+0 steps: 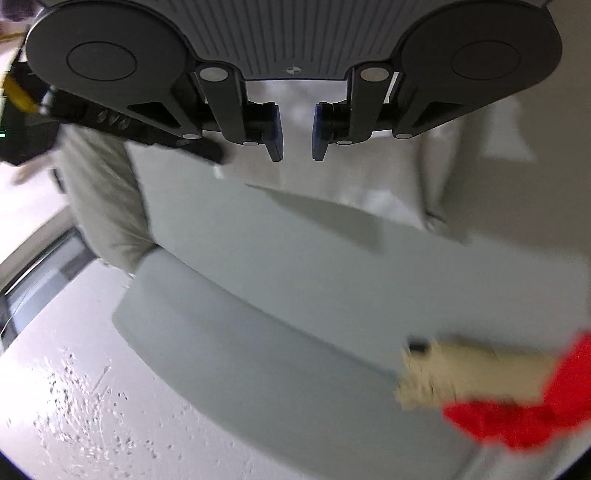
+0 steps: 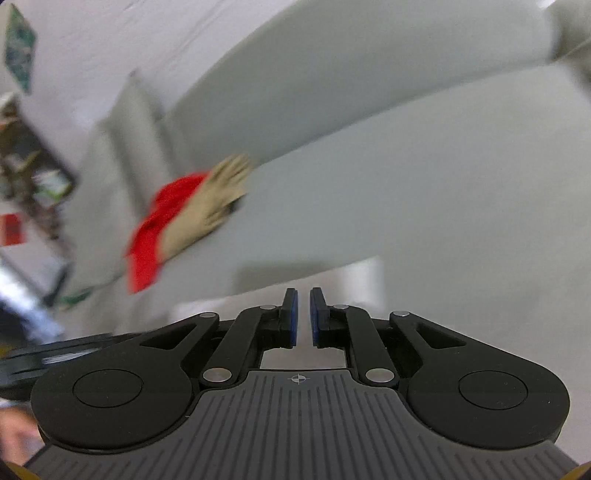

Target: Fold clothes

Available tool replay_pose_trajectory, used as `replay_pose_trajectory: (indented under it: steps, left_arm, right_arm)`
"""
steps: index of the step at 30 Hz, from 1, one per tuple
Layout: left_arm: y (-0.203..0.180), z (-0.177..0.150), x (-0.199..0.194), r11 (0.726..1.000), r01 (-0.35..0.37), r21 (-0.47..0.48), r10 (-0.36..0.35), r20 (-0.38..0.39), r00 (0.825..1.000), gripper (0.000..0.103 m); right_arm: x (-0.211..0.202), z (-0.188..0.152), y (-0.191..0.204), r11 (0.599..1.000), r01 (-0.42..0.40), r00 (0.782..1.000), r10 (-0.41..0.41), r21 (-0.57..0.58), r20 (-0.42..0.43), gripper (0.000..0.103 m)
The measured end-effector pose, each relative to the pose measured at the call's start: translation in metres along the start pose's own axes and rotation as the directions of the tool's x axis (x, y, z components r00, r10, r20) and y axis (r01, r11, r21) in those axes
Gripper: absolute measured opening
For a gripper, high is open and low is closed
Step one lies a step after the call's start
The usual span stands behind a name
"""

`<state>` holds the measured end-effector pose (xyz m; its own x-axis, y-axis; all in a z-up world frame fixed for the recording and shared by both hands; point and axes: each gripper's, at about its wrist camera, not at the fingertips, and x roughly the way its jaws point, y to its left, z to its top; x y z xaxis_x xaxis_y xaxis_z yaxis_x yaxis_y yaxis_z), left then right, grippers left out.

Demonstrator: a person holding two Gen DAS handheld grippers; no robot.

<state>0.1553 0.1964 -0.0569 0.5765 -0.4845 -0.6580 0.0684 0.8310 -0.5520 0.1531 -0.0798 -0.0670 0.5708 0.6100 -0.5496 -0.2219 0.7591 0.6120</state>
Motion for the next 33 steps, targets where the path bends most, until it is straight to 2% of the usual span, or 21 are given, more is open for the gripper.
replay_pose_trajectory:
  steps: [2, 3, 4, 6, 7, 10, 11, 12, 14, 16, 17, 18, 21, 23, 25, 27, 29, 31, 33]
  left_arm:
    - [0.014, 0.005, 0.005, 0.998, -0.043, -0.055, 0.044, 0.02, 0.999, 0.012]
    - [0.022, 0.008, 0.006, 0.993, -0.072, -0.092, 0.075, 0.04, 0.996, 0.008]
    - [0.03, 0.011, 0.007, 0.987, -0.099, -0.128, 0.107, 0.058, 0.993, 0.007]
    - [0.046, 0.014, 0.002, 0.965, -0.129, -0.229, 0.158, 0.112, 0.981, 0.007]
    - [0.053, 0.013, -0.002, 0.948, -0.155, -0.278, 0.201, 0.145, 0.969, 0.007]
    - [0.057, 0.011, -0.018, 0.922, -0.218, -0.321, 0.295, 0.215, 0.931, 0.005]
    - [0.055, 0.01, -0.024, 0.916, -0.243, -0.318, 0.324, 0.235, 0.916, 0.009]
    - [0.054, 0.009, -0.033, 0.917, -0.252, -0.309, 0.334, 0.253, 0.908, 0.009]
    - [0.049, -0.003, -0.053, 0.937, -0.209, -0.282, 0.288, 0.279, 0.916, 0.012]
    - [0.043, -0.016, -0.073, 0.954, -0.162, -0.253, 0.237, 0.302, 0.923, 0.017]
    - [0.039, -0.025, -0.082, 0.963, -0.144, -0.229, 0.21, 0.302, 0.93, 0.022]
    - [0.031, -0.033, -0.088, 0.97, -0.146, -0.193, 0.199, 0.295, 0.935, 0.024]
    - [-0.003, -0.069, -0.096, 0.969, -0.235, -0.077, 0.247, 0.275, 0.929, 0.026]
    - [-0.029, -0.095, -0.098, 0.953, -0.302, 0.01, 0.289, 0.261, 0.921, 0.026]
    - [-0.055, -0.118, -0.097, 0.912, -0.393, 0.113, 0.348, 0.291, 0.891, 0.028]
    - [-0.07, -0.133, -0.091, 0.872, -0.455, 0.181, 0.4, 0.273, 0.875, 0.029]
    - [-0.084, -0.147, -0.085, 0.825, -0.508, 0.247, 0.45, 0.254, 0.856, 0.029]
    - [-0.086, -0.156, -0.078, 0.813, -0.509, 0.283, 0.466, 0.206, 0.86, 0.029]
    - [-0.091, -0.165, -0.078, 0.785, -0.531, 0.319, 0.487, 0.212, 0.847, 0.029]
  right_arm:
    - [0.025, 0.001, -0.005, 0.994, -0.09, 0.989, 0.097, 0.064, -0.11, 0.013]
    - [0.031, 0.0, -0.009, 0.994, -0.069, 0.99, 0.079, 0.082, -0.12, 0.009]
    - [0.035, 0.001, -0.018, 0.994, -0.027, 0.994, 0.037, 0.102, -0.099, 0.002]
    - [0.032, 0.004, -0.037, 0.984, 0.011, 1.0, -0.006, 0.177, -0.027, 0.001]
    - [0.029, 0.007, -0.047, 0.976, 0.03, 0.999, -0.033, 0.216, 0.009, 0.001]
    - [0.015, 0.014, -0.071, 0.947, 0.143, 0.979, -0.177, 0.287, 0.098, 0.001]
    - [0.009, 0.015, -0.076, 0.936, 0.18, 0.967, -0.224, 0.301, 0.119, 0.001]
    - [0.0, 0.016, -0.08, 0.93, 0.202, 0.959, -0.252, 0.308, 0.13, 0.002]
    - [-0.019, 0.016, -0.082, 0.925, 0.22, 0.952, -0.272, 0.31, 0.138, 0.01]
    - [-0.04, 0.011, -0.08, 0.926, 0.225, 0.949, -0.279, 0.304, 0.146, 0.011]
    - [-0.05, 0.008, -0.078, 0.928, 0.223, 0.949, -0.276, 0.298, 0.15, 0.011]
    - [-0.06, 0.005, -0.074, 0.933, 0.216, 0.952, -0.266, 0.287, 0.148, 0.011]
    - [-0.081, -0.01, -0.047, 0.955, 0.228, 0.961, -0.252, 0.19, 0.115, 0.011]
    - [-0.088, -0.026, -0.022, 0.96, 0.275, 0.956, -0.279, 0.057, 0.091, 0.014]
    - [-0.091, -0.042, 0.009, 0.946, 0.312, 0.949, -0.306, -0.087, 0.073, 0.014]
    - [-0.09, -0.058, 0.038, 0.938, 0.289, 0.957, -0.284, -0.19, 0.055, 0.019]
    - [-0.092, -0.075, 0.059, 0.918, 0.27, 0.962, -0.269, -0.29, 0.047, 0.029]
    - [-0.093, -0.089, 0.08, 0.882, 0.266, 0.962, -0.267, -0.39, 0.051, 0.031]
    - [-0.094, -0.1, 0.092, 0.857, 0.254, 0.963, -0.266, -0.447, 0.037, 0.032]
